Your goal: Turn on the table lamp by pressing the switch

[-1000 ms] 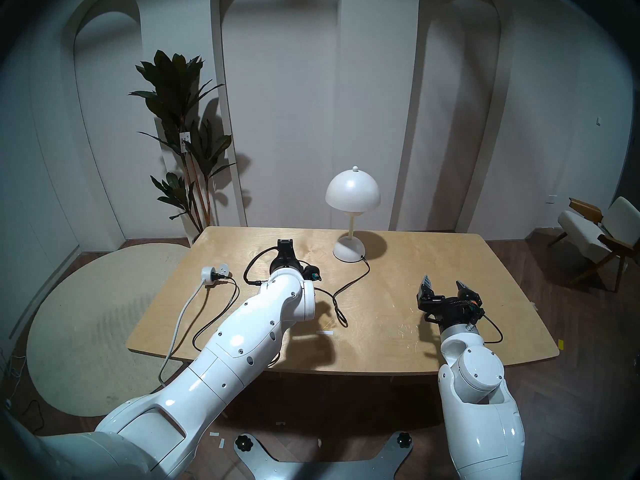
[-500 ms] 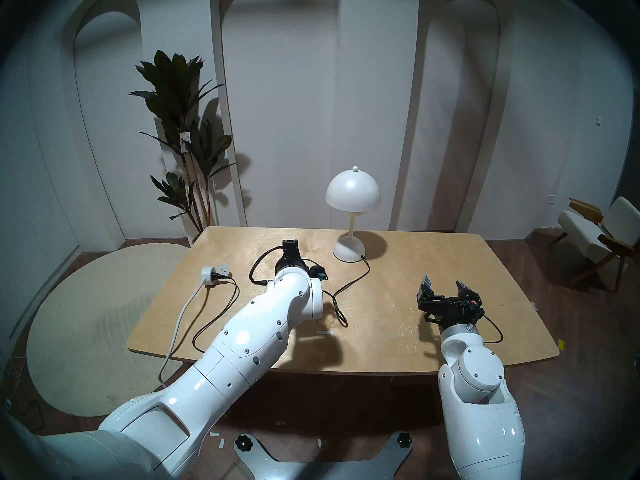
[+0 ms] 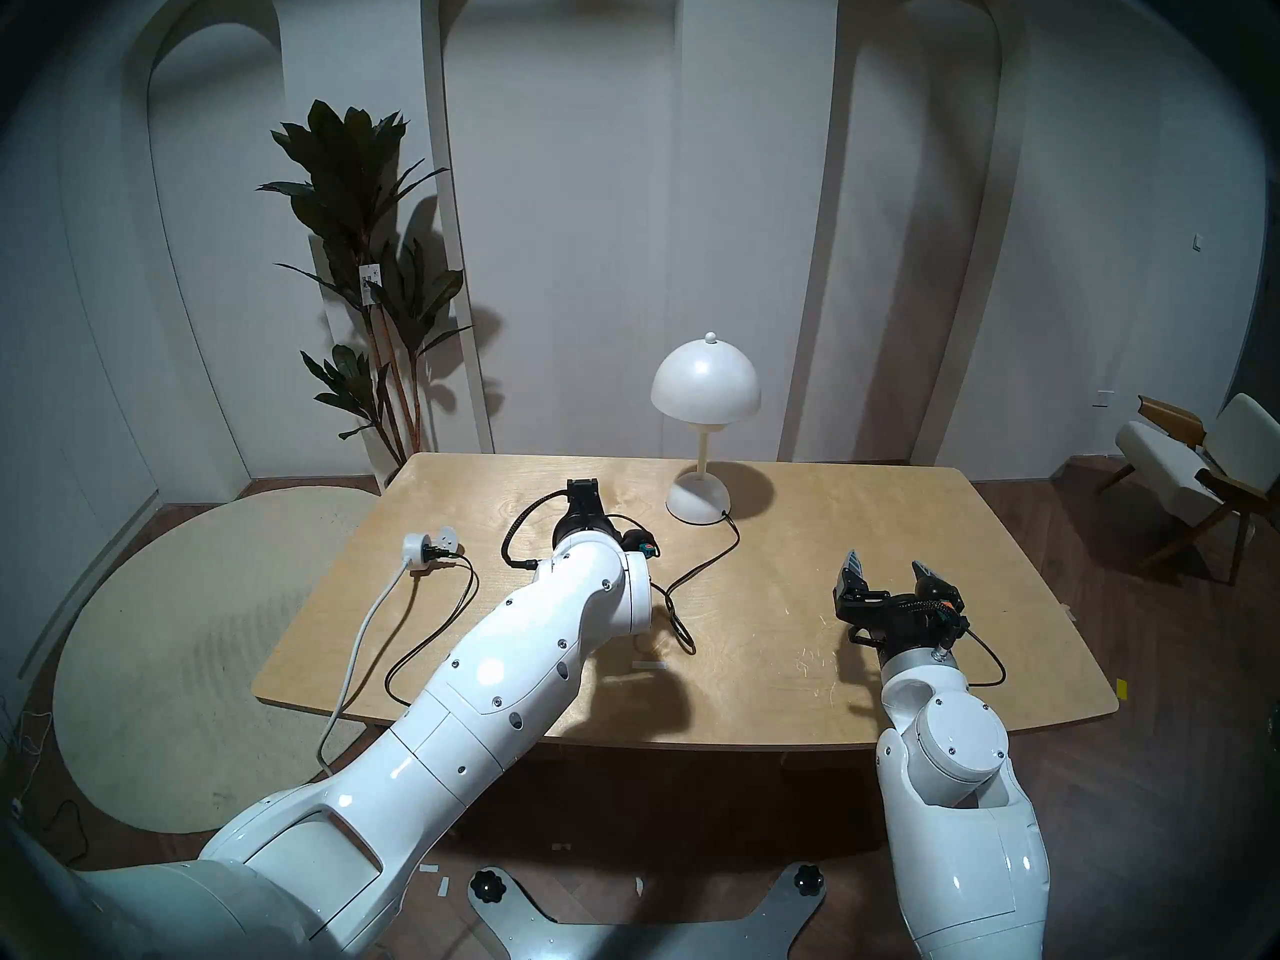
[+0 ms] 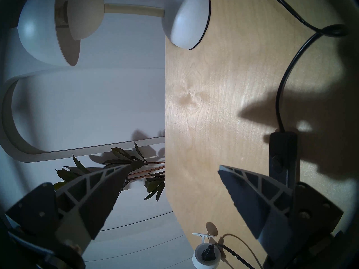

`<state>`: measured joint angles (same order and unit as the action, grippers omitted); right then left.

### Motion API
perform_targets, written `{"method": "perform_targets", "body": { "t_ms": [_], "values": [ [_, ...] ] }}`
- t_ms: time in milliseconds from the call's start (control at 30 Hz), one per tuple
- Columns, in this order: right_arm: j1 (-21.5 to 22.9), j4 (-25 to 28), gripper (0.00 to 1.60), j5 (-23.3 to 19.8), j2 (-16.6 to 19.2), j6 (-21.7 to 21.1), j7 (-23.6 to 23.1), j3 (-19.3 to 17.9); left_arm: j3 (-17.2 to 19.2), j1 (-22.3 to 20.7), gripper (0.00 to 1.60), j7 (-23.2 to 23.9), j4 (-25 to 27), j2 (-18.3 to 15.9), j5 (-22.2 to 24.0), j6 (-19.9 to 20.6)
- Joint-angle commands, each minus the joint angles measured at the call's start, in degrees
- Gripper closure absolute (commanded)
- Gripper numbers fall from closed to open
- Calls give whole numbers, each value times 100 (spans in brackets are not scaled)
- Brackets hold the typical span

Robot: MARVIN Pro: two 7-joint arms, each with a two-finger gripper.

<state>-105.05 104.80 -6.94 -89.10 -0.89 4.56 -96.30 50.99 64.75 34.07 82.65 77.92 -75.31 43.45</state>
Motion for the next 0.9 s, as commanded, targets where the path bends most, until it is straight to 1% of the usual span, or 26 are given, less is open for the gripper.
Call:
{"method": "perform_targets", "body": {
  "t_ms": [0, 367, 567, 733, 867],
  "values": [
    [33, 149, 0, 2, -13, 44, 16, -2, 37, -134, 0, -25, 111, 4, -15, -31],
    [33, 148, 0, 1, -11, 45, 17, -1, 29, -190, 0, 160, 124, 13, 6, -114],
    [33, 148, 0, 0, -10, 45, 18, 0, 50, -284, 0, 227, -90, 149, 36, -204],
    [34, 147, 0, -1, -9, 45, 18, 1, 94, -375, 0, 126, -411, 304, 91, -309],
    [34, 146, 0, -1, -8, 45, 18, 1, 140, -414, 0, 63, -560, 368, 126, -359]
  ]
}}
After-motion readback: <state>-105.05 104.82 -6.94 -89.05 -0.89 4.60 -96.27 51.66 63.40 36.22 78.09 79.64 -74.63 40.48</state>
